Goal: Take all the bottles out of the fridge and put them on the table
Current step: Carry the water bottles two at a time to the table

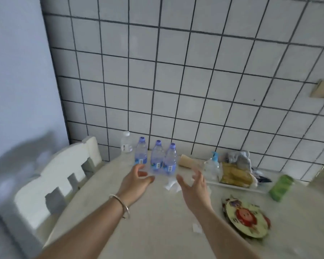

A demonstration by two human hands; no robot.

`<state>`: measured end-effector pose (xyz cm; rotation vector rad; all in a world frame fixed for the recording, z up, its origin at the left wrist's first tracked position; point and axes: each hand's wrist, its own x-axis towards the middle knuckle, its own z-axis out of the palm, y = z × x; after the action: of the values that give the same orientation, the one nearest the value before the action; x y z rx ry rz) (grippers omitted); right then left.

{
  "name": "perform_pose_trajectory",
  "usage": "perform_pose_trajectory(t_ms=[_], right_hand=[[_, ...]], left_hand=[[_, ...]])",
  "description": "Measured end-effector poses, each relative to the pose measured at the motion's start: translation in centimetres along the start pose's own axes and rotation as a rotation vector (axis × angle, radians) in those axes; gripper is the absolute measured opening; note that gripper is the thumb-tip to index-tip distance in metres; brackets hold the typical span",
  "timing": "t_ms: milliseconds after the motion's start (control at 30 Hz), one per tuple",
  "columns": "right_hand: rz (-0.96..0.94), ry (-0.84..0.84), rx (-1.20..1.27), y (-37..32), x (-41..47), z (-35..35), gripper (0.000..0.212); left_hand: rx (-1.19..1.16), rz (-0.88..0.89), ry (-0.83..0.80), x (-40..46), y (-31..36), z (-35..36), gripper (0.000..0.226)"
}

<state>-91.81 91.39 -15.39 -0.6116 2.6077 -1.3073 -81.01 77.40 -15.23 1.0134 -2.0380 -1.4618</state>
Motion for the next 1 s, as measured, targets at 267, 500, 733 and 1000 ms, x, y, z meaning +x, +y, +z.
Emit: perform_pose_trajectory(t_ms=[267,500,733,1000], right_hand=[[-0.095,-0.033,0.071,-3.9,-15.3,-5.1,0.065],[-0.097,0.049,0.091,-5.7,-28.2,-7.3,0.057],[-0.015,0.149,0.099,-7.0,-41.5,-7.6,0.057],[-0.141,0.073,0.041,-11.7,-52.9,-5.3,0.060]], left_hand=[[-0.044,0.070,0.039,-15.1,2.5,-5.8,0.044],[-0.076,0.163,-0.059,-25.2,2.0,-9.1,0.043],[-0.111,0.153,-0.130,-35.2,-2.2,-15.1,0.042],[-0.198,0.144,-0.087,-45.2,-3.7,-22.4,0.040]])
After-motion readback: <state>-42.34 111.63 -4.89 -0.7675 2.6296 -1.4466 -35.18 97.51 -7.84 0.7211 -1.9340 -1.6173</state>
